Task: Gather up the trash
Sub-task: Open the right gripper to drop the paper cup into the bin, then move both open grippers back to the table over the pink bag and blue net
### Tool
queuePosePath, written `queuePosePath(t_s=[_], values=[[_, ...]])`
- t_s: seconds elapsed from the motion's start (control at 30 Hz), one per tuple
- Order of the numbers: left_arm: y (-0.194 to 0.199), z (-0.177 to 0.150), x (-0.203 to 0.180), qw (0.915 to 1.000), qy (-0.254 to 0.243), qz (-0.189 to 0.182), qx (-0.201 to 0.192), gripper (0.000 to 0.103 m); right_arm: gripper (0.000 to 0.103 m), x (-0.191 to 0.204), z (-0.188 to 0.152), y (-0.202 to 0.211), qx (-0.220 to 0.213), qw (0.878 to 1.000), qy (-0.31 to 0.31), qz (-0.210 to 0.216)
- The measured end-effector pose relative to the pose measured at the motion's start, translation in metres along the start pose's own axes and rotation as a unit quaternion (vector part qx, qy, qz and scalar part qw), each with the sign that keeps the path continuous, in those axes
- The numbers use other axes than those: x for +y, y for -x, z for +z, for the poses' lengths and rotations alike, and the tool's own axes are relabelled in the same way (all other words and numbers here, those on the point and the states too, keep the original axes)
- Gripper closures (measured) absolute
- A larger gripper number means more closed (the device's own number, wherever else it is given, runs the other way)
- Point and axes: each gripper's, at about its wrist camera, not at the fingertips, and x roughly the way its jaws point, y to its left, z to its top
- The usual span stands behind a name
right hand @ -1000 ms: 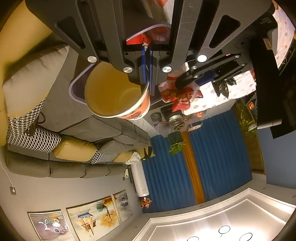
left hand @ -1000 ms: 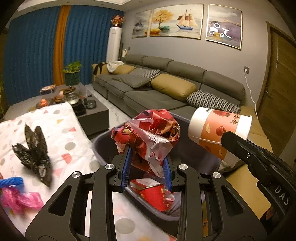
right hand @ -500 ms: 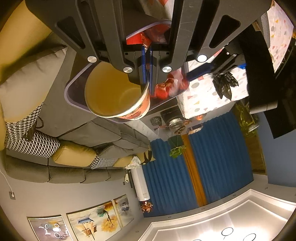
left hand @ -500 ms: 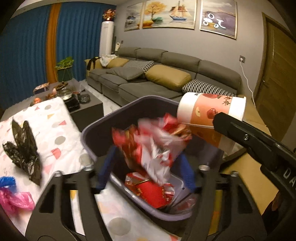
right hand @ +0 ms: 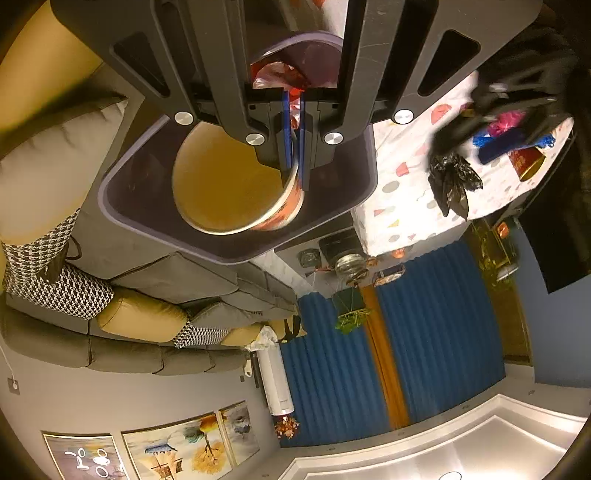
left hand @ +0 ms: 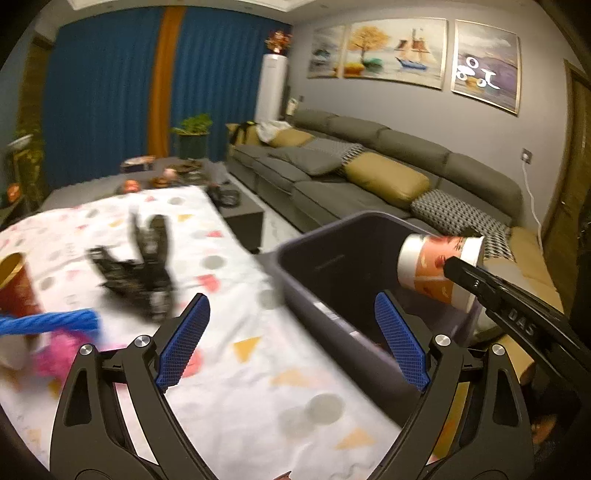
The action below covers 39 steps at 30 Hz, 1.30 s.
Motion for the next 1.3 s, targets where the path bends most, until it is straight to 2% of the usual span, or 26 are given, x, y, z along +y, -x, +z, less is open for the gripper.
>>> queuePosePath(t_s=[0.17,0.23,0.3,0.33,0.47,0.7,0.97,1.3], values=[[0.035,-0.006,0.03,0.999,0.023,0.034,-0.019,0.01,0.098,0.003,-0.002,-0.003,0.008,1.0,0.001,-0.006],[0.048,-0.01,0.046,0.9977,0.032,0.052,-0.027,0.009,0.092,0.004,-0.003,-0.004,0.012,1.0,0.002,-0.007],[0.058,-0.015,0.061,0.9962,0.043,0.07,-0.029,0.008,0.068,0.005,-0.003,-0.003,0.011,1.0,0.001,-0.011],[0.062,-0.018,0.07,0.9952,0.05,0.078,-0.03,0.008,0.064,0.006,-0.004,-0.002,0.008,1.0,0.0,-0.012],[0.081,-0.026,0.104,0.99,0.08,0.112,-0.031,0.008,0.06,0.011,-0.004,0.004,0.005,1.0,0.002,-0.014],[0.112,-0.037,0.148,0.979,0.1,0.172,-0.047,0.008,0.043,0.048,-0.012,0.018,-0.013,1.0,0.027,-0.002],[0.139,-0.048,0.193,0.9662,0.121,0.223,-0.046,0.008,0.035,0.112,-0.037,0.017,0.003,0.997,0.053,0.055],[0.157,-0.061,0.227,0.9569,0.146,0.246,-0.047,0.008,0.035,0.192,-0.063,-0.003,0.039,0.988,0.095,0.118]])
